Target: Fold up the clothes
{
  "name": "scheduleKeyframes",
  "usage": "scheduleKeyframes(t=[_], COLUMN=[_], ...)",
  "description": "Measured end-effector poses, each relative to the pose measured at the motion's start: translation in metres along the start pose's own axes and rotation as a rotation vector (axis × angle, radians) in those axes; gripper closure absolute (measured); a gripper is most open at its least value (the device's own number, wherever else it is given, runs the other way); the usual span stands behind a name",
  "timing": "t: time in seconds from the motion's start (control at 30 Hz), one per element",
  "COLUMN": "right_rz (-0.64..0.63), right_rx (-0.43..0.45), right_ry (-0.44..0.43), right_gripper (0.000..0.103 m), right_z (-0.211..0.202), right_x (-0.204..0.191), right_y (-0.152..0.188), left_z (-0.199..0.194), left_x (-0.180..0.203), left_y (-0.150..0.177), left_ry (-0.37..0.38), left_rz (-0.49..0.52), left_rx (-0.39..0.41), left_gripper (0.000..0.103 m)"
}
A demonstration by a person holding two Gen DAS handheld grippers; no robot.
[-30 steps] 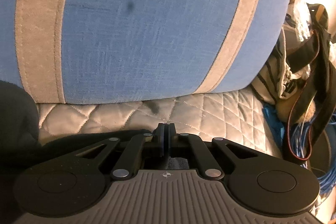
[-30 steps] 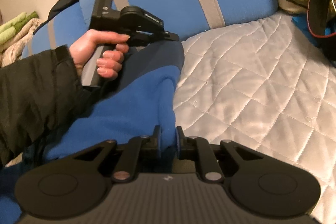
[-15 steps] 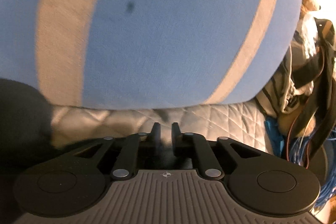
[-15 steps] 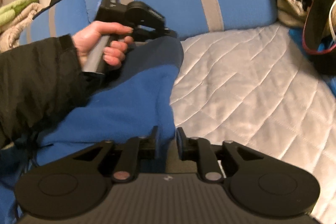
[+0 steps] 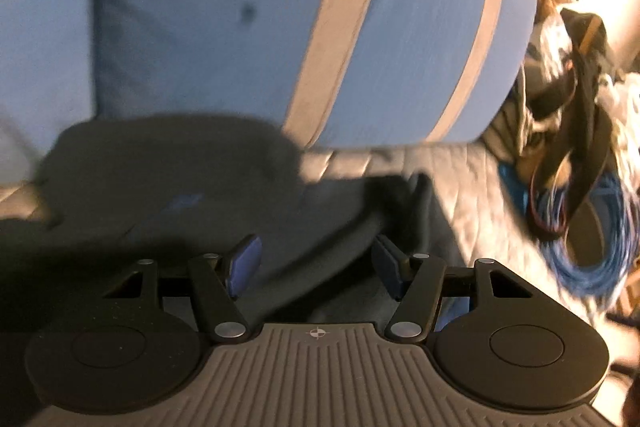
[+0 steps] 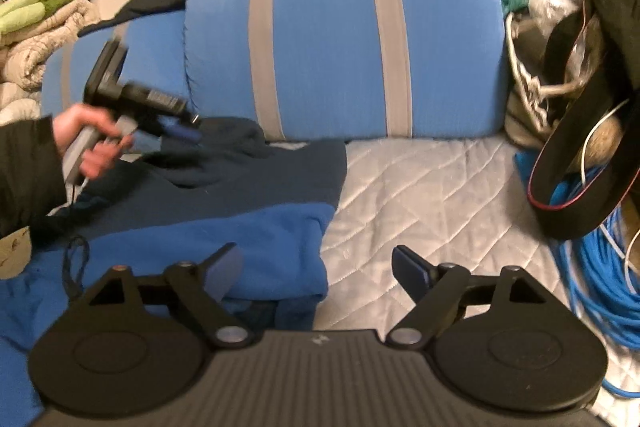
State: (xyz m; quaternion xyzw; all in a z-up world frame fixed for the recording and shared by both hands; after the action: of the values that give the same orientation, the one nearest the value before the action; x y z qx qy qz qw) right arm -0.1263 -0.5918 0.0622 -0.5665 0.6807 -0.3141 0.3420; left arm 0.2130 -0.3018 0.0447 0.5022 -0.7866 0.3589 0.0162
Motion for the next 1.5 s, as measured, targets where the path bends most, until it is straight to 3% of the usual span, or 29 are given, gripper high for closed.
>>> scheduleKeyframes(t=[0.13,0.33,0.43,0.7,0.97,1.5], right_rz=[-0.023,-0.091,-0.117,-0.113,-0.098,-0.011], right_rx=[0.02,0.056,0.069,0.096,0.22,0.529], right_ry=[0.019,0.072,0.122,0.157,0.223,0.309], right_gripper=[0.013,0.0,0.0,0.0,0.0,0.0], right_z=[-0.023,-0.056,-0.07,-0.104,-0.151,-0.268], right_x=[-0.012,-0.03,-0.037,-0.033,-0.026,-0.019], right_y=[-0.005,-0.021,-0.028,-0.036,-0.067,-0.132], left_z=[-0.016,-0.071,-0.109,-0.231,-0.341,-0.481], left_x=[-0.006,0.001,0.007,0.023,0.04,0.076], left_y=[0.019,0.046,0.061,0.101,0.116,0.157], left_ry=[-0.036,-0.111,-0.114,-0.117,-0.17,-0.05], left_rz=[-0.001,0.038,0.056,0.066,0.064,0.003], left_rx=[-0.025,0.014,0.052,0.23,0.454,0.792], left_gripper=[0.043,0.042,0.042,0.032,0.026,0.024])
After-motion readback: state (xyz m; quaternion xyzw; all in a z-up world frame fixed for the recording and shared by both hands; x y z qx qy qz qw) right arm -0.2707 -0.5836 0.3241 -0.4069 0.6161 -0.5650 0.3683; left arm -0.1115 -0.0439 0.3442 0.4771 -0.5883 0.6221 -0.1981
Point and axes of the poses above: each gripper's, at about its wrist camera, not at the fingertips, and z roughly the way its jaws point, x to its right, y to its underside, the point moved 1 cm from there along z, roughly the way its jaws point, and after that the axes turned 4 degrees about -z, right-handed, at the moved point
